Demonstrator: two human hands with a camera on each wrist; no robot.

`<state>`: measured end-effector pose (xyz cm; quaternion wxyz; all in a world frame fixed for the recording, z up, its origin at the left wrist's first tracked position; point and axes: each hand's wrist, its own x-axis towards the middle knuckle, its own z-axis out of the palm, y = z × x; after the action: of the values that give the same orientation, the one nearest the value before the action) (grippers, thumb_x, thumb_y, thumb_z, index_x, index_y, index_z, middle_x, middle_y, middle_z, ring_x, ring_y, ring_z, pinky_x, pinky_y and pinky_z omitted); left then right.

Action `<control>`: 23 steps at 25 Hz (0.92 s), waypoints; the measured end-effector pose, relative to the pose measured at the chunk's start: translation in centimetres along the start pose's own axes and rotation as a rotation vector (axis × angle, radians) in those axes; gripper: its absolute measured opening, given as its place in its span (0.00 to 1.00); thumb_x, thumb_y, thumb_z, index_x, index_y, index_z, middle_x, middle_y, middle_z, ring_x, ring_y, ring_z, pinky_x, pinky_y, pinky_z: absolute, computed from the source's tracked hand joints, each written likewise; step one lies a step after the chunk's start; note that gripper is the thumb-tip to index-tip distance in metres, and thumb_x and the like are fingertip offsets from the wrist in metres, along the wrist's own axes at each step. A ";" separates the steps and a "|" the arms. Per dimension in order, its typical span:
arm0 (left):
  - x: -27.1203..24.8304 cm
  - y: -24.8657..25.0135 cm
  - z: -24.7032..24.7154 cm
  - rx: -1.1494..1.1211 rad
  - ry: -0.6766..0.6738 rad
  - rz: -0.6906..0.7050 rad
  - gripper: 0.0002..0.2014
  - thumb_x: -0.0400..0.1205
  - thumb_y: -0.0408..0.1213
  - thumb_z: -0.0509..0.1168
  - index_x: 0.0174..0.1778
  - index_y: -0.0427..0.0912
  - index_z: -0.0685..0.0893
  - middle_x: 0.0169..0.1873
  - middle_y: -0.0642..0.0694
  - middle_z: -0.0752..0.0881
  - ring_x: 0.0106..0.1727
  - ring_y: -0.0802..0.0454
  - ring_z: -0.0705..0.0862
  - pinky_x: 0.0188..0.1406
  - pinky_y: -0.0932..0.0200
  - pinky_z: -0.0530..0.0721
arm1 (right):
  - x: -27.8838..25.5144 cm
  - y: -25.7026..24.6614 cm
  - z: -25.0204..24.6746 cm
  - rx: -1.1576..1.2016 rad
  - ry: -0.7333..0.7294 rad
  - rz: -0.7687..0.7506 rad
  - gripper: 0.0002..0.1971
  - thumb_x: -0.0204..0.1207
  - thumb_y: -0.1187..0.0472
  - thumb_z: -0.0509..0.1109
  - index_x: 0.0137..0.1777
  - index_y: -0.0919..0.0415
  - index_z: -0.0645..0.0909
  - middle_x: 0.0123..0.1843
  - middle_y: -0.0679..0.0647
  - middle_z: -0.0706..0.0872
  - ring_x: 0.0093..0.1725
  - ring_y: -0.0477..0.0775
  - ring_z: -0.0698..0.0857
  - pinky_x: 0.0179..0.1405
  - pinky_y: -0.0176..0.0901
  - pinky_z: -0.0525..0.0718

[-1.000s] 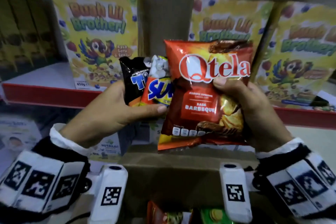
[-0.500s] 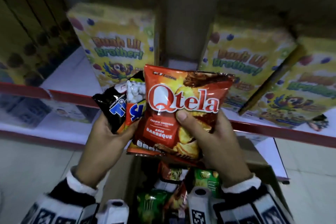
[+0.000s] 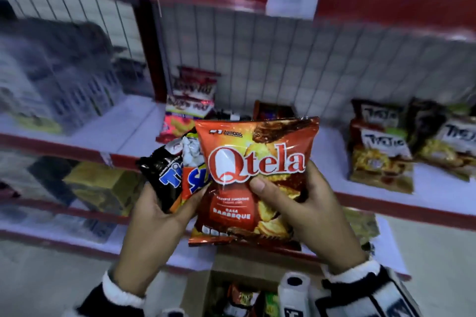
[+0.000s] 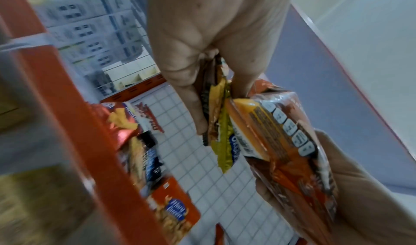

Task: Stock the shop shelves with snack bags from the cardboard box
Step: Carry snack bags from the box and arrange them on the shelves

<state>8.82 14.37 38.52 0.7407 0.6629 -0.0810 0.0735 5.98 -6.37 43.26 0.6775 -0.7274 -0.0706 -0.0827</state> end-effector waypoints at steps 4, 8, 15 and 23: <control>3.8 8.9 0.2 -0.049 0.006 0.096 0.25 0.59 0.47 0.75 0.54 0.54 0.83 0.47 0.63 0.91 0.49 0.66 0.89 0.37 0.73 0.84 | 2.8 -9.9 0.7 -0.061 0.046 -0.142 0.25 0.60 0.42 0.81 0.57 0.36 0.77 0.54 0.39 0.89 0.52 0.40 0.89 0.47 0.33 0.86; 5.3 14.4 -0.1 -0.090 -0.005 0.113 0.29 0.58 0.54 0.78 0.57 0.56 0.84 0.52 0.55 0.91 0.53 0.55 0.90 0.50 0.50 0.85 | 3.1 -16.3 1.2 -0.106 0.067 -0.220 0.27 0.59 0.41 0.79 0.58 0.33 0.75 0.56 0.39 0.89 0.54 0.42 0.89 0.54 0.46 0.88; 6.6 22.0 -0.4 -0.049 -0.135 0.194 0.27 0.59 0.52 0.74 0.56 0.55 0.83 0.47 0.64 0.91 0.47 0.66 0.89 0.42 0.65 0.84 | 2.1 -23.3 1.7 -0.203 0.133 -0.294 0.28 0.58 0.40 0.80 0.58 0.36 0.73 0.56 0.40 0.88 0.56 0.42 0.88 0.56 0.48 0.87; 10.8 24.8 -0.9 -0.042 -0.056 0.202 0.27 0.61 0.49 0.77 0.56 0.51 0.84 0.46 0.56 0.92 0.47 0.54 0.91 0.50 0.50 0.86 | 6.8 -29.0 -1.2 -0.286 0.163 -0.308 0.33 0.52 0.35 0.81 0.57 0.39 0.74 0.55 0.41 0.89 0.55 0.43 0.88 0.58 0.55 0.86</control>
<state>14.06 18.08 64.86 0.7406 0.6376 -0.1696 0.1272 6.38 -5.50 73.01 0.5505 -0.7875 -0.1133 -0.2528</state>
